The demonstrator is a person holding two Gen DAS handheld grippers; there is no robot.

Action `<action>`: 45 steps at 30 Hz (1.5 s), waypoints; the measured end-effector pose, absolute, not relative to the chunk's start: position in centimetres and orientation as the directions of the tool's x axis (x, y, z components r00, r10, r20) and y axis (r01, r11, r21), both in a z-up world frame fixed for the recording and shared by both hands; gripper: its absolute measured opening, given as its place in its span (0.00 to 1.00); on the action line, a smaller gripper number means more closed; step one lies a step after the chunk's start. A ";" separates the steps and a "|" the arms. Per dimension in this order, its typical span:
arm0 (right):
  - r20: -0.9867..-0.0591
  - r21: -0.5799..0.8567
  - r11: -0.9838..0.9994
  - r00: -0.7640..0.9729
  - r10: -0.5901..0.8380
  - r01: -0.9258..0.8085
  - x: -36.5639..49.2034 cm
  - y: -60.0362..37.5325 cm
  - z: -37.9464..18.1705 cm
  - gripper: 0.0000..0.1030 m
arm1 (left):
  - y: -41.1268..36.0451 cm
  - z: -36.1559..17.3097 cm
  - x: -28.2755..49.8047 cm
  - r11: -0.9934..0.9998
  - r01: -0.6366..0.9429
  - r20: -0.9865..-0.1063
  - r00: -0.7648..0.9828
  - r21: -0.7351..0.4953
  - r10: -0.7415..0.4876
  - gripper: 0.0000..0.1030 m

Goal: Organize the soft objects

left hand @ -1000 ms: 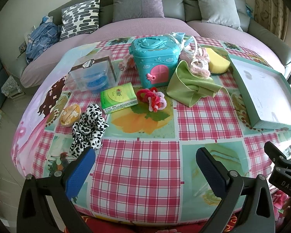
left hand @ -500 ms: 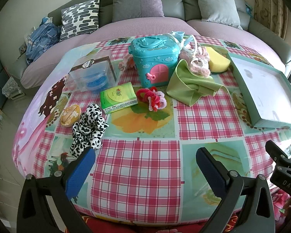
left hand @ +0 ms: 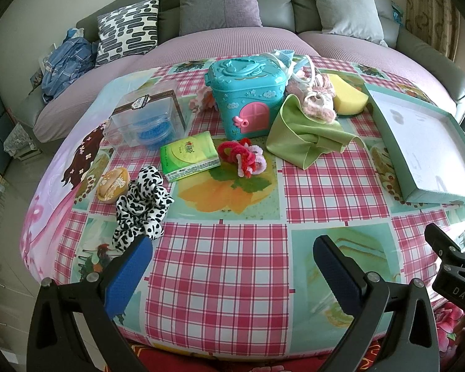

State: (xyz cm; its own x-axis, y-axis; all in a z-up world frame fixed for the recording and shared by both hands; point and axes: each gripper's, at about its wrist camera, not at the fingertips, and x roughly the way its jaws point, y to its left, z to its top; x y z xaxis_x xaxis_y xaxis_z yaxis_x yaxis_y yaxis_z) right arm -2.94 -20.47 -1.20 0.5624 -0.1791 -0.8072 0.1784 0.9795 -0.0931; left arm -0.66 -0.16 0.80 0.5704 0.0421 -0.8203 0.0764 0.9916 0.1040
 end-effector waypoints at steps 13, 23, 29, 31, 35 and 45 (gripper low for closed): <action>-0.806 -0.098 0.979 0.563 -0.183 0.178 -3.0 -20.5 -1.2 1.00 | 0.1 0.8 -0.7 0.994 0.075 -0.823 0.567 0.084 0.027 1.00; -0.807 0.017 0.994 0.588 -0.051 0.109 -2.3 -19.6 0.8 1.00 | 5.5 3.1 0.2 0.998 0.037 -0.811 0.582 -0.051 -0.063 1.00; -0.780 0.082 0.996 0.624 0.052 0.019 -0.3 -16.5 2.7 1.00 | 9.9 3.2 0.9 0.995 -0.023 -0.792 0.607 -0.096 -0.062 1.00; -0.773 0.093 0.996 0.630 0.077 -0.009 0.3 -15.4 2.8 1.00 | 11.0 2.6 0.9 0.992 -0.036 -0.795 0.602 -0.119 -0.074 1.00; -0.783 0.099 0.993 0.611 0.114 -0.059 1.2 -12.8 2.1 1.00 | 11.5 1.0 1.0 0.991 -0.022 -0.808 0.582 -0.133 -0.096 1.00; -0.802 0.118 0.958 0.543 0.247 -0.262 3.6 -5.4 0.6 1.00 | 16.1 0.4 2.1 0.990 -0.082 -0.829 0.558 -0.115 -0.050 1.00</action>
